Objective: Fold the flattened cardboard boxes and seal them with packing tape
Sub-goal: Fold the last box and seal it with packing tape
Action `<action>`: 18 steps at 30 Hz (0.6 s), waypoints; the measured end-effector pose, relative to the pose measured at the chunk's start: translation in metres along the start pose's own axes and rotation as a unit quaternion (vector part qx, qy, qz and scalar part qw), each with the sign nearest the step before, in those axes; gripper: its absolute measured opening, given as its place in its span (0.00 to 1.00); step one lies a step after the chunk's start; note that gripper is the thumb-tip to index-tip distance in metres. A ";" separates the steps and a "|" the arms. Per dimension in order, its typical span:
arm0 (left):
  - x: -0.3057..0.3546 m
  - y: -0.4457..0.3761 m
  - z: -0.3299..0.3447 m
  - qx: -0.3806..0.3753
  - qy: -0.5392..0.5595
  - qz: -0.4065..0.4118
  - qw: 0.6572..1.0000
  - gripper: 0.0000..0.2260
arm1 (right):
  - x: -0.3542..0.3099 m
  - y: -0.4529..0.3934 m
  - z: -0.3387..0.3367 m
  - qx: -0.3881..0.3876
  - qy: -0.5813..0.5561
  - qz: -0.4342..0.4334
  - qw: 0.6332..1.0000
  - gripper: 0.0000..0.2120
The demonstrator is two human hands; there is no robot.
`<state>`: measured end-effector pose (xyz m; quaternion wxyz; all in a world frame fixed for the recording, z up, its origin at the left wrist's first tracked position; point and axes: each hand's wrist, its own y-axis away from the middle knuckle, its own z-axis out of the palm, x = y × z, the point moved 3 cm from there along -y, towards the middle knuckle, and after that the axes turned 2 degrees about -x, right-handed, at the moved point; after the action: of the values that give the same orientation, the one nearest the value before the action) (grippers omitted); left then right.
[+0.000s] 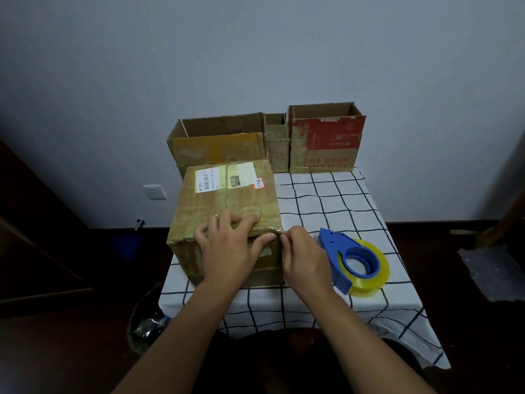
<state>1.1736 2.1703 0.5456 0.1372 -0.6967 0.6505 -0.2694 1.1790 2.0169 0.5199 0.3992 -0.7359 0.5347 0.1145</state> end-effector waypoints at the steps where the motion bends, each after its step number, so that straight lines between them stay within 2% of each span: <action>1: 0.000 0.000 0.000 -0.001 0.004 0.000 1.000 0.22 | 0.000 -0.001 -0.002 0.000 0.020 -0.016 1.000 0.08; 6: -0.001 0.001 -0.002 -0.002 0.005 0.002 1.000 0.22 | 0.008 -0.012 -0.018 -0.100 -0.027 -0.021 0.994 0.10; 10: -0.001 0.000 -0.003 -0.007 0.006 0.002 1.000 0.21 | -0.001 -0.016 -0.015 -0.051 0.072 -0.082 0.993 0.19; 12: 0.000 -0.001 -0.004 -0.010 0.007 0.004 1.000 0.20 | 0.002 -0.014 -0.014 -0.048 0.045 -0.055 0.996 0.14; 14: 0.000 0.001 -0.004 -0.010 0.007 0.011 1.000 0.19 | 0.008 -0.011 -0.016 -0.052 -0.030 -0.009 0.998 0.11; 18: -0.003 0.001 -0.005 -0.008 0.013 0.010 1.000 0.19 | 0.012 -0.006 -0.015 -0.066 -0.093 0.012 0.993 0.06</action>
<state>1.1706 2.1737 0.5484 0.1260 -0.6873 0.6615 -0.2723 1.1855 1.9984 0.5256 0.3960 -0.7405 0.4954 0.2222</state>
